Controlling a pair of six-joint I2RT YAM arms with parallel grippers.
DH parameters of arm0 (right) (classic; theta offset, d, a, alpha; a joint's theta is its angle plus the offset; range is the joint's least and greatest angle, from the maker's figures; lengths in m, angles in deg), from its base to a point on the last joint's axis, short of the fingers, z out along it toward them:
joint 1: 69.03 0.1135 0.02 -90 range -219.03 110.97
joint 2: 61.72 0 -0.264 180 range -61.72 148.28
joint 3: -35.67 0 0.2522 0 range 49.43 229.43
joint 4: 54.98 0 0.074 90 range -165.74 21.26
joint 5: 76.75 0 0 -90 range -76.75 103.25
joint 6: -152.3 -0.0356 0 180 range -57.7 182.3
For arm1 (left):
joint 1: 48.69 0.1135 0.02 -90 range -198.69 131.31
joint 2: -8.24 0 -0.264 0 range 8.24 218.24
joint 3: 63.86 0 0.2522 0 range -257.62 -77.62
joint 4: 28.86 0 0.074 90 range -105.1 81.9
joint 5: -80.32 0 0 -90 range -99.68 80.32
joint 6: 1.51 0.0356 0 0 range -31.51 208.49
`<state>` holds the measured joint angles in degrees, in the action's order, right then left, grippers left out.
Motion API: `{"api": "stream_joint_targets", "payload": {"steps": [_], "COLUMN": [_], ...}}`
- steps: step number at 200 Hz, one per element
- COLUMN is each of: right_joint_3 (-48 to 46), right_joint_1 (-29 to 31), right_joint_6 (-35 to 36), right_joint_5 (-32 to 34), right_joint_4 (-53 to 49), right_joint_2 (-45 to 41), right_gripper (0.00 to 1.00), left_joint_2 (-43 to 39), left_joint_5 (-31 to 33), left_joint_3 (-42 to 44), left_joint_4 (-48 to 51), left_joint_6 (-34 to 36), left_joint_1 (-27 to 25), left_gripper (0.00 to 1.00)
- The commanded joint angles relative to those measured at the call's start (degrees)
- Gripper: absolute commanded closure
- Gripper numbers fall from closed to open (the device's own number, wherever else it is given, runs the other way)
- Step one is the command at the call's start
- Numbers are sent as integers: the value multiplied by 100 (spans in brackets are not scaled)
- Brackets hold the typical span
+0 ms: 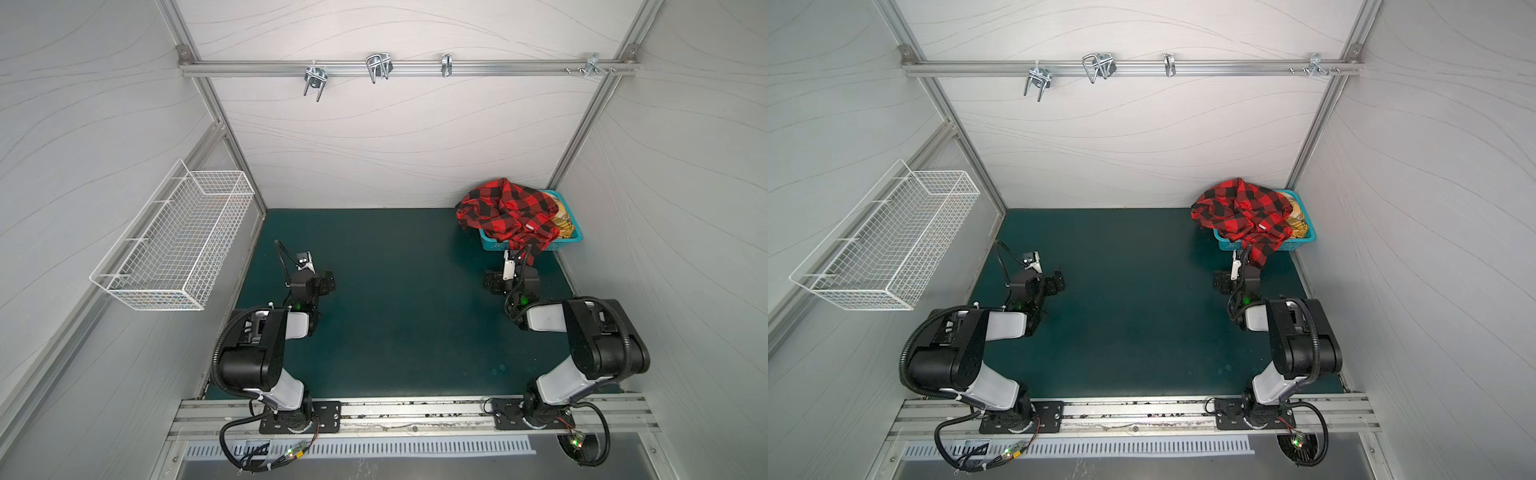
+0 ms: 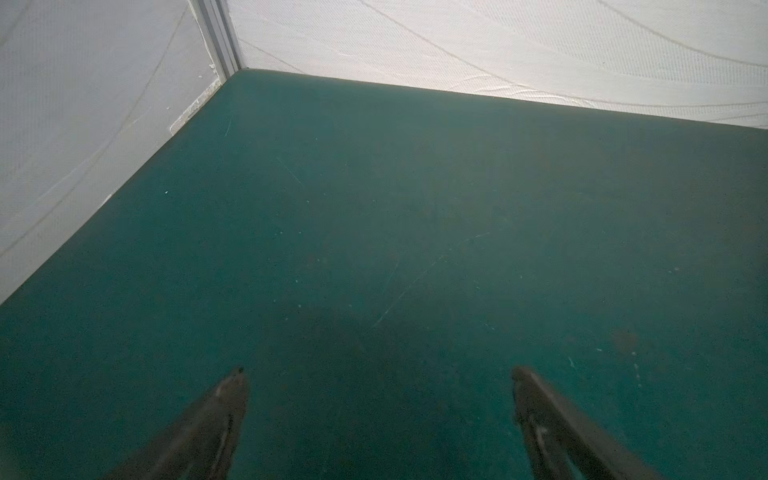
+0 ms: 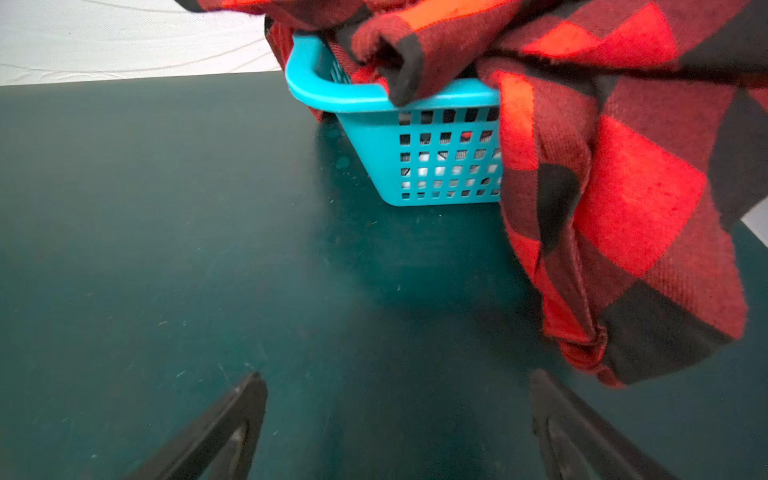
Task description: Fold and stack the long sleeve shirts
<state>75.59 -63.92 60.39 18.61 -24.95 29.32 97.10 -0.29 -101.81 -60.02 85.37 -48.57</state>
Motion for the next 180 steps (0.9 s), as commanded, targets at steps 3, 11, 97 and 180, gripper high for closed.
{"api": "stream_joint_targets", "payload": {"steps": [3, 11, 97, 180], "right_joint_3": [-68, -66, -58, -64], "right_joint_1": [52, 52, 50, 43], "right_joint_6": [127, 128, 128, 130], "right_joint_5": [17, 19, 17, 17], "right_joint_4": [130, 122, 107, 105], "right_joint_2": [-115, -121, -113, -113], "right_gripper": [1, 1, 1, 1], "left_joint_2": [9, 9, -45, -35], "left_joint_5": [37, 37, 11, 15], "left_joint_3": [-42, -42, -95, -100], "left_joint_4": [-231, -232, -32, -53], "left_joint_6": [99, 98, 80, 81], "left_joint_1": [24, 23, 24, 23], "left_gripper": [0, 0, 0, 0]}}
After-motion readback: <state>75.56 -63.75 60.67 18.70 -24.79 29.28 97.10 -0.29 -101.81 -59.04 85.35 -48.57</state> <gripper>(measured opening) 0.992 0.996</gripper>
